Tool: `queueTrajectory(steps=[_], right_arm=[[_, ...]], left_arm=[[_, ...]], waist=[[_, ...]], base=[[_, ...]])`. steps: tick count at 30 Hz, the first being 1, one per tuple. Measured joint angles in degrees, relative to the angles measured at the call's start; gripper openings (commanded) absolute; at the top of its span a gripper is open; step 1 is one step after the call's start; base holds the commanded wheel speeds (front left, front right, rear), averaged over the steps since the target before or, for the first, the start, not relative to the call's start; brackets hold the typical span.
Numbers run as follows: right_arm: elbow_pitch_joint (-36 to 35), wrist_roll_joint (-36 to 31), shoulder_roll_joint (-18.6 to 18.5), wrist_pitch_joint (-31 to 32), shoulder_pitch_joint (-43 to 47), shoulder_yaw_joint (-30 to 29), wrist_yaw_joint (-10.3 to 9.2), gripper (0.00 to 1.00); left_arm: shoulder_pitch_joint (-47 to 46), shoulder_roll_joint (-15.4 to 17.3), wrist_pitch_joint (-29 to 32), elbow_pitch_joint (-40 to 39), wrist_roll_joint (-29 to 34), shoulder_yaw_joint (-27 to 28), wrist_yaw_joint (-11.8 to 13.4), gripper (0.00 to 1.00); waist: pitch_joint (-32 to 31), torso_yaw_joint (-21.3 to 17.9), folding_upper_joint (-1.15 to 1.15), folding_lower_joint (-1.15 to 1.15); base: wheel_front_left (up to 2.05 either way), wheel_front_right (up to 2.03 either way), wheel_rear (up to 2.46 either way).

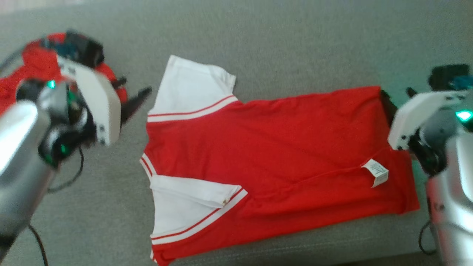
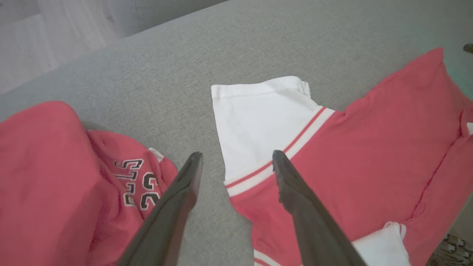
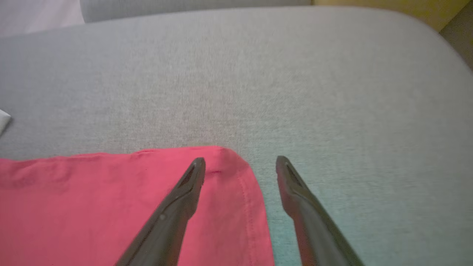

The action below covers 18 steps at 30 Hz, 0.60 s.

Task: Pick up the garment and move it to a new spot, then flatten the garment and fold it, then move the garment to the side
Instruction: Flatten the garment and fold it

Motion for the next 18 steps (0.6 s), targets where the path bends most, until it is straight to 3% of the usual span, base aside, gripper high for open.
queueTrajectory(steps=[7, 18], right_arm=[[11.0, 0.8, -1.6, -0.5, -8.9, 4.5, 0.00, 1.00], [16.1, 3.6, -1.4, -2.2, -16.7, 11.9, 0.00, 0.95]], left_arm=[[-9.7, -4.8, 1.5, 11.8, -0.3, -2.0, -4.0, 1.00], [-17.1, -6.8, 0.9, 22.1, -1.3, -5.8, -4.5, 1.00]], waist=[[5.9, -1.3, 0.00, 0.00], [10.5, -4.8, 0.00, -0.02]], base=[[0.00, 0.00, 0.00], [0.00, 0.00, 0.00]])
